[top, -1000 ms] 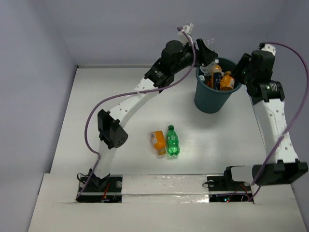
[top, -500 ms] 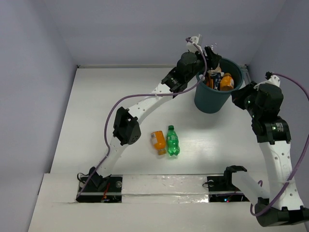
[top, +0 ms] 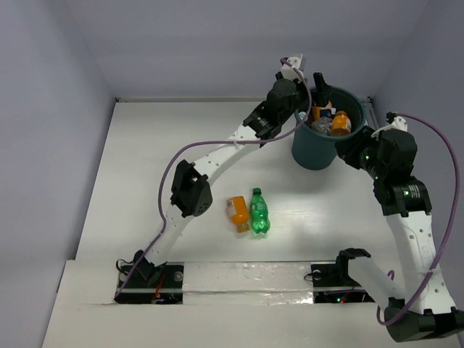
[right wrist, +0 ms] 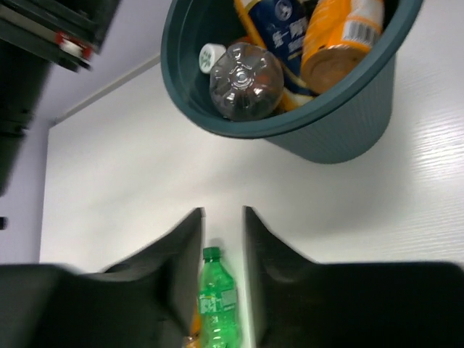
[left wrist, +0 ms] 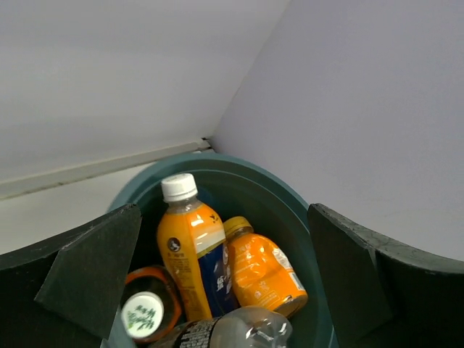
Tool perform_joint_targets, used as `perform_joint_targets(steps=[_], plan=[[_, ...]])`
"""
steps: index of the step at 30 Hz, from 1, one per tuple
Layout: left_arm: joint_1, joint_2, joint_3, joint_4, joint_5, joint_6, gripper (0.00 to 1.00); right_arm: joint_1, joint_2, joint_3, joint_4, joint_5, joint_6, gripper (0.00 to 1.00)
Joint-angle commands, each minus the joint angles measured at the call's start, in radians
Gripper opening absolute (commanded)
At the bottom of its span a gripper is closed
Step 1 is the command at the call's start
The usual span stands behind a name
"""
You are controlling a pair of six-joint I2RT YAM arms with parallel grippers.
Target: Put the plastic bottles in the bin
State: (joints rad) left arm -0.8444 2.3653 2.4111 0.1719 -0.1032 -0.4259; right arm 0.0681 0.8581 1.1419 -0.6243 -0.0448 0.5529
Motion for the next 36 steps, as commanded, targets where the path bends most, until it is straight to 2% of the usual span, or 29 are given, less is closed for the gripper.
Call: perform_joint_targets(steps=[1,3,4,5,6,8,9,10,11,12,13,14,15,16,18,21,23,24,25,28,31,36], plan=[[-0.002,-0.202,0.046,-0.013,-0.036,0.093,0.99,0.042,-0.007,-0.016,0.025,-0.066,-0.044,0.41],[-0.002,-0.294,-0.027,-0.054,-0.029,0.12,0.99,0.064,-0.01,-0.028,0.012,-0.092,-0.051,0.48],[-0.002,-0.329,-0.065,-0.09,-0.03,0.124,0.99,0.079,-0.013,-0.036,0.005,-0.102,-0.056,0.57],[-0.002,-0.406,-0.111,-0.109,-0.032,0.118,0.98,0.116,-0.019,-0.044,0.0,-0.113,-0.056,0.6],[0.01,-0.447,-0.219,-0.127,-0.027,0.108,0.94,0.143,-0.022,-0.062,-0.003,-0.119,-0.053,0.63],[0.021,-0.58,-0.361,-0.159,-0.012,0.072,0.81,0.211,-0.024,-0.083,-0.014,-0.11,-0.038,0.72],[0.021,-0.677,-0.52,-0.17,-0.013,0.049,0.67,0.286,-0.024,-0.111,-0.015,-0.09,-0.018,0.78],[0.03,-0.678,-0.6,-0.17,-0.018,0.049,0.61,0.32,-0.022,-0.128,-0.015,-0.084,-0.004,0.81],[0.03,-0.775,-0.688,-0.199,-0.023,0.015,0.53,0.349,-0.022,-0.148,-0.014,-0.083,0.01,0.82],[0.039,-0.825,-0.848,-0.21,-0.029,-0.005,0.46,0.395,-0.021,-0.172,-0.011,-0.073,0.025,0.85],[0.039,-0.869,-0.924,-0.236,-0.033,-0.026,0.32,0.412,-0.024,-0.224,0.001,-0.067,0.051,0.89],[0.039,-0.956,-1.001,-0.253,-0.041,-0.074,0.27,0.427,-0.025,-0.253,0.008,-0.063,0.067,0.9],[0.039,-0.998,-1.135,-0.273,-0.05,-0.101,0.23,0.44,-0.027,-0.28,0.015,-0.066,0.082,0.91],[0.051,-1.033,-1.194,-0.31,-0.044,-0.132,0.18,0.467,-0.027,-0.301,0.037,-0.07,0.108,0.95],[0.051,-1.145,-1.359,-0.34,-0.021,-0.224,0.16,0.51,-0.016,-0.355,0.061,-0.076,0.13,0.98],[0.06,-1.264,-1.508,-0.399,-0.007,-0.324,0.16,0.61,0.042,-0.376,0.09,-0.057,0.154,1.0],[0.061,-1.326,-1.561,-0.442,0.005,-0.361,0.23,0.65,0.102,-0.381,0.129,-0.059,0.168,1.0],[0.061,-1.344,-1.602,-0.457,0.022,-0.376,0.31,0.65,0.119,-0.393,0.147,-0.061,0.174,1.0],[0.061,-1.357,-1.618,-0.488,0.029,-0.404,0.5,0.65,0.134,-0.402,0.168,-0.063,0.183,1.0],[0.061,-1.403,-1.69,-0.508,0.085,-0.442,0.81,0.65,0.202,-0.413,0.228,-0.047,0.182,1.0],[0.061,-1.434,-1.747,-0.502,0.151,-0.465,0.9,0.65,0.298,-0.397,0.265,-0.059,0.165,1.0],[0.061,-1.427,-1.788,-0.477,0.215,-0.47,0.94,0.659,0.4,-0.378,0.322,-0.067,0.145,0.99]])
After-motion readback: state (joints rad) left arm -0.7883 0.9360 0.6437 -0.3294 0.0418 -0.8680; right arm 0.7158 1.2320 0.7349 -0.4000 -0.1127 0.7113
